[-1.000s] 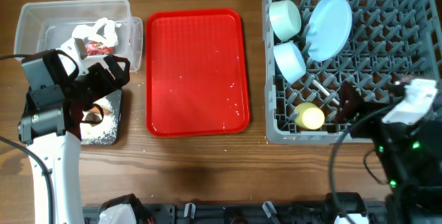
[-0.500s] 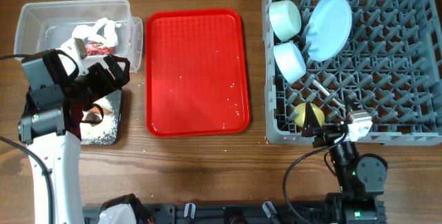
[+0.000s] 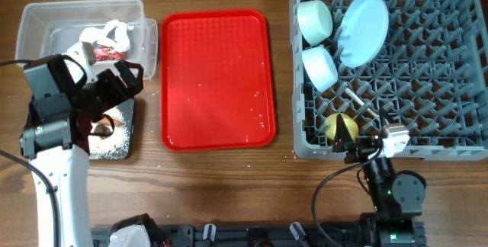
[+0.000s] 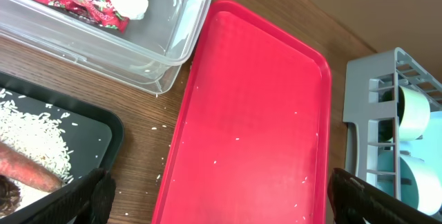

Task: Sort waste into correct bins and load items into the dishwasher rack

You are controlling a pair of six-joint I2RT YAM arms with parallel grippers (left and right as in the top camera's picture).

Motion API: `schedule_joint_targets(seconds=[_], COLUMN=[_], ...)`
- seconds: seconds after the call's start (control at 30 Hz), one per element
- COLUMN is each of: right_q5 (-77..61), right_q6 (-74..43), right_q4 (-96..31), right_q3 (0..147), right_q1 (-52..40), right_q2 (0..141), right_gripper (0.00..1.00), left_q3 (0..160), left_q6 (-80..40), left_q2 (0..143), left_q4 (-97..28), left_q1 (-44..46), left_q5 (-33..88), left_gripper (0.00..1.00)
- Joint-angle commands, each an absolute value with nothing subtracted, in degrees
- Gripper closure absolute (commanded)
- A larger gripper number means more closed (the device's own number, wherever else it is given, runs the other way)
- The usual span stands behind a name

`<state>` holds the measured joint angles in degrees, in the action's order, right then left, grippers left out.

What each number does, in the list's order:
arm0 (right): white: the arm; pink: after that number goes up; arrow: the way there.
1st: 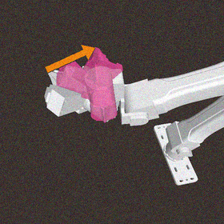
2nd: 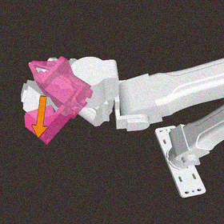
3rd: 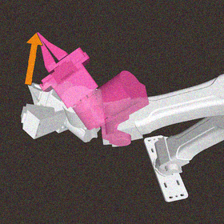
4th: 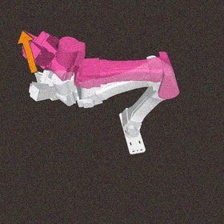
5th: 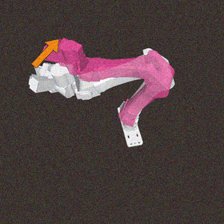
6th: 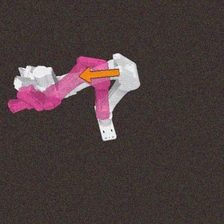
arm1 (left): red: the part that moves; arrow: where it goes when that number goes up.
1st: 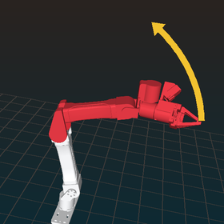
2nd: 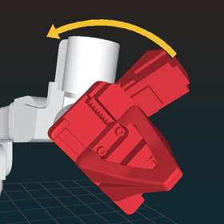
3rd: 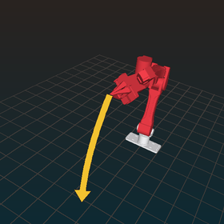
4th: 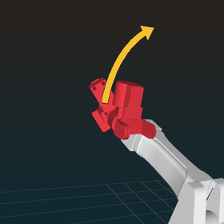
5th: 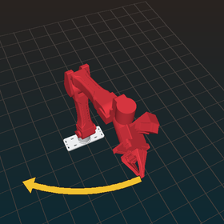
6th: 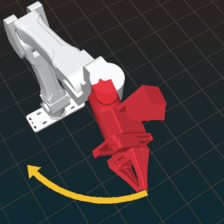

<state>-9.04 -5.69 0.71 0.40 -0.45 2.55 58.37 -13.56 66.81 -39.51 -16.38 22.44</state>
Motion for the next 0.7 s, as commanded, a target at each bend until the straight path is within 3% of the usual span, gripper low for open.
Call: schedule_joint_targets(seconds=[0.0,0.2,0.43,0.67], right_q5=[-10.2,-10.2,-10.2,-10.2], right_q6=[-4.9,-4.9,-4.9,-4.9], right_q4=[0.8,0.8,0.8,0.8], right_q3=[0.3,0.3,0.3,0.3], right_q1=[-0.3,-0.3,-0.3,-0.3], right_q2=[2.0,2.0,2.0,2.0], right_gripper=[0.0,0.0,0.0,0.0], left_q3=[59.3,59.3,49.5,26.8], left_q6=[-12.4,-12.4,-12.4,-12.4], left_q2=[66.9,66.6,52.3,29.3], left_q4=[-39.4,-39.5,-39.3,-15.2], left_q1=[-16.1,-16.1,-13.3,-6.0], left_q5=[23.3,23.3,19.8,8.8], left_gripper=[0.0,0.0,0.0,0.0])
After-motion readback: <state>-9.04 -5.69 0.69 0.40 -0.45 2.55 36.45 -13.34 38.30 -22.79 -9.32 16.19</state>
